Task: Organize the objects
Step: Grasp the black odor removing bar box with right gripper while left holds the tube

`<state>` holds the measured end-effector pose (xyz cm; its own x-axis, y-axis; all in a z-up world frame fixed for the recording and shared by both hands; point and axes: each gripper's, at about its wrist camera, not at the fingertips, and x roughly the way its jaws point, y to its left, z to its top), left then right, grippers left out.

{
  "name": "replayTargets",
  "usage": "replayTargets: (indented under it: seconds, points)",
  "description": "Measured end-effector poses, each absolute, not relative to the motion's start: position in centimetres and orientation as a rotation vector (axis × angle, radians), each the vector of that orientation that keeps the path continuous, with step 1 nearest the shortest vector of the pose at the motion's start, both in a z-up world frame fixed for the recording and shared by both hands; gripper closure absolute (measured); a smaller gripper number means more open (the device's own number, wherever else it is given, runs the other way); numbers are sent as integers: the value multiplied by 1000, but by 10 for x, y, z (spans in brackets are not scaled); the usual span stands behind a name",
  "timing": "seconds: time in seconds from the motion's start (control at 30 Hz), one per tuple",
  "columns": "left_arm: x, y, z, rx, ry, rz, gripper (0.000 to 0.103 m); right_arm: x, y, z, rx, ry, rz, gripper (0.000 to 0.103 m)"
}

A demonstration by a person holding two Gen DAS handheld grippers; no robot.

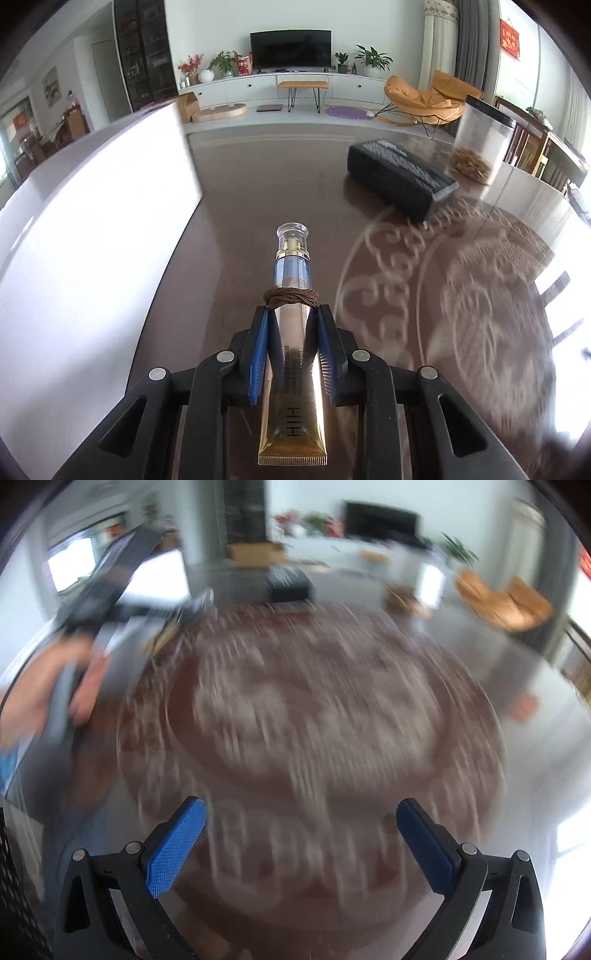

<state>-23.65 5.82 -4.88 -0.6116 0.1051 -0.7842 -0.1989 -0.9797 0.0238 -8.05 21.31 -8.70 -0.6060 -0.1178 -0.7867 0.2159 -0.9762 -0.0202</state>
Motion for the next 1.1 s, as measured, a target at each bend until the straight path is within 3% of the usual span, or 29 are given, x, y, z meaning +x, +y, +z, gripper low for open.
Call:
replayTargets:
  seconds: [0.17, 0.33, 0.37, 0.4, 0.43, 0.47, 0.67, 0.87, 1.0, 1.1]
  points:
    - [-171, 34, -50, -1301, 124, 2694, 77, -208, 183, -63, 1105, 230, -2624, 0]
    - [-135, 21, -50, -1288, 98, 2699, 78, -336, 144, -70, 1301, 349, -2646, 0]
    - [-132, 19, -50, -1285, 97, 2696, 78, -347, 141, -73, 1340, 352, -2640, 4]
    - [-130, 18, -50, -1284, 101, 2695, 78, -356, 139, -76, 1376, 323, -2612, 15]
    - [-130, 17, -50, -1282, 105, 2696, 78, -359, 139, -78, 1414, 273, -2597, 40]
    - [-129, 17, -50, -1279, 117, 2689, 78, -357, 141, -78, 1436, 228, -2595, 44]
    - [-123, 13, -50, -1269, 120, 2657, 78, -270, 156, -76, 1384, 168, -2575, 44]
    - [-88, 18, -51, -1264, 109, 2627, 78, -106, 187, -82, 1345, 211, -2622, 44]
    - [-67, 25, -50, -1264, 77, 2593, 78, -9, 199, -82, 1339, 141, -2710, 44]
    - [-52, 34, -49, -1254, 142, 2598, 77, 19, 206, -83, 1325, 84, -2756, 43]
